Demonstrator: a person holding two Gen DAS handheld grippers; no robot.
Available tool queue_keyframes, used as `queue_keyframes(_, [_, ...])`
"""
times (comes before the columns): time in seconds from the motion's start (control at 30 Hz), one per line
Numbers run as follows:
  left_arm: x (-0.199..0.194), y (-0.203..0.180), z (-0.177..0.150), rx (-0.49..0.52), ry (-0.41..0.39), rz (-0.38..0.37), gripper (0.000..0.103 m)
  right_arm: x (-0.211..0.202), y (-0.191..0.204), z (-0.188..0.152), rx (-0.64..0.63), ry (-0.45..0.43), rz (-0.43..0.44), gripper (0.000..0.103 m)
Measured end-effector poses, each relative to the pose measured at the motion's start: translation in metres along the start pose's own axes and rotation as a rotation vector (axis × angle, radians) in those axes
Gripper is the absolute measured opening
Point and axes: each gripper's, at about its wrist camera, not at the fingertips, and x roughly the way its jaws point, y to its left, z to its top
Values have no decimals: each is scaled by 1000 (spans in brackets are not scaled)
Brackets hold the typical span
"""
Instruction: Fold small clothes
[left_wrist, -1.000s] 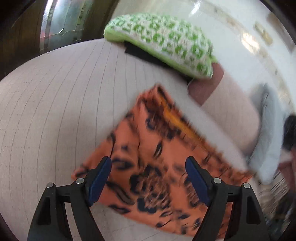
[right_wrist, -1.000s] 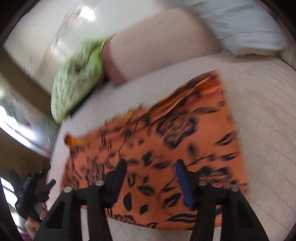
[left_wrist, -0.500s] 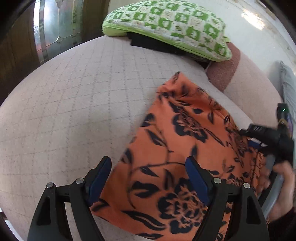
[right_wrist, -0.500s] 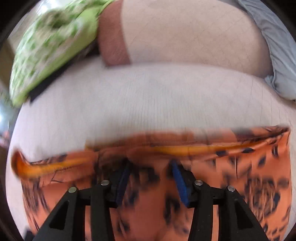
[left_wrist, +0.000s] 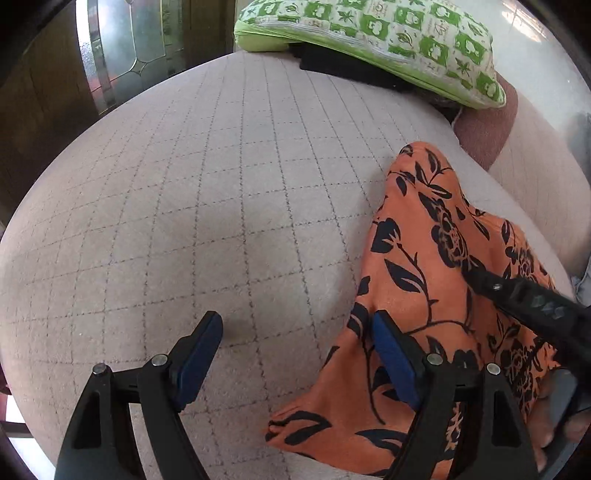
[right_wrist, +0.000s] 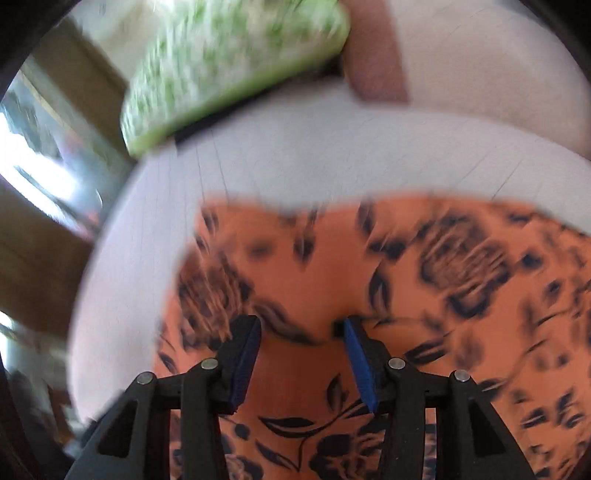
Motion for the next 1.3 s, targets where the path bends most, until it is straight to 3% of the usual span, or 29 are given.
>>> queue_keyframes(0.1, [-9, 1, 5, -18, -14, -13, 83, -13, 10, -12, -33, -53, -42, 51])
queue_keyframes(0.17, [-22, -3, 6, -20, -70, -40, 83, -43, -5, -22, 29, -73, 39, 51])
queue_keyframes(0.23, [-38, -14, 5, 11, -123, -75, 83, -77, -27, -41, 47, -139, 45, 51])
queue_keyframes(0.3, [-47, -32, 1, 60, -141, -136, 83, -111, -53, -57, 64, -211, -32, 51])
queue_keyframes(0.4, [-40, -66, -12, 154, -90, -187, 84, -158, -114, -85, 147, -298, -148, 51])
queue_keyframes(0.5, [-22, -90, -28, 230, -20, -113, 87, -176, -175, -105, 296, -293, -222, 51])
queue_keyframes(0.57, [-15, -106, -37, 313, -37, -21, 93, -171, -211, -122, 412, -262, -207, 51])
queue_keyframes(0.63, [-8, -120, -44, 380, -37, 31, 100, -150, -242, -139, 525, -158, -152, 52])
queue_keyframes(0.67, [-7, -123, -46, 397, -39, 45, 103, -144, -251, -147, 551, -161, -138, 52])
queue_keyframes(0.77, [-4, -128, -50, 414, -58, 74, 103, -150, -252, -146, 514, -204, -142, 53])
queue_keyframes(0.9, [-2, -122, -49, 384, -55, 55, 103, -165, -248, -130, 509, -303, -49, 52])
queue_keyframes(1.07, [-3, -117, -57, 400, -120, 58, 103, -140, -253, -111, 500, -283, -23, 53])
queue_keyframes(1.13, [-10, -116, -61, 407, -95, 39, 103, -134, -253, -109, 506, -264, -27, 53])
queue_keyframes(1.2, [-15, -108, -53, 383, -63, -11, 103, -140, -249, -107, 504, -268, -37, 52])
queue_keyframes(1.3, [-34, -88, -44, 292, -93, -62, 103, -146, -240, -115, 502, -287, 3, 53])
